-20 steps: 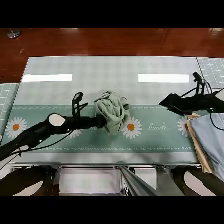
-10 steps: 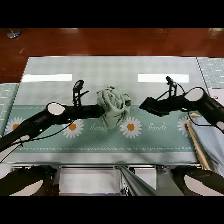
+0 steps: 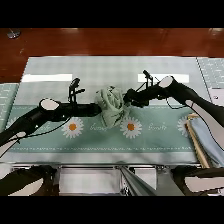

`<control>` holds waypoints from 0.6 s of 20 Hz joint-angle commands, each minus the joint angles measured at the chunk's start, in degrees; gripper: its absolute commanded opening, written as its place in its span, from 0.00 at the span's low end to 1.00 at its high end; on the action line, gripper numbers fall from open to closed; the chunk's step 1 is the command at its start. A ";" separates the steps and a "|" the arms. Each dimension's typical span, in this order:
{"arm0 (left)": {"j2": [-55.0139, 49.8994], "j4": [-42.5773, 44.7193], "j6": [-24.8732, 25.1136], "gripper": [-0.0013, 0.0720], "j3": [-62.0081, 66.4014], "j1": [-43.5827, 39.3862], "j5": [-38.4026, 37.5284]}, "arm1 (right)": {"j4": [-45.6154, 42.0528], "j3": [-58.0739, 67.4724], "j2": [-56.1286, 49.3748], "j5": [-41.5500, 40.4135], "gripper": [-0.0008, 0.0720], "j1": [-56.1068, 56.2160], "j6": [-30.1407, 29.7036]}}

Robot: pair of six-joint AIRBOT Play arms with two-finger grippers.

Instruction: Fold the shirts.

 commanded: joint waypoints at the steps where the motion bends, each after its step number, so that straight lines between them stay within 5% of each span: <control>1: -0.02 0.00 0.02 0.05 0.09 0.22 -0.63 | 0.35 5.16 -4.33 1.60 0.20 0.63 1.38; 2: 0.00 0.00 0.02 0.05 0.17 0.24 -0.63 | 0.22 5.33 -4.46 2.71 0.04 0.61 0.17; 7: 2.82 0.00 0.02 0.05 9.64 7.23 -7.85 | -14.19 17.86 -0.55 14.08 0.04 -2.27 1.14; 12: 5.49 -0.02 -3.48 0.05 35.50 16.09 -9.62 | -21.22 52.22 3.98 23.30 0.04 -8.28 4.24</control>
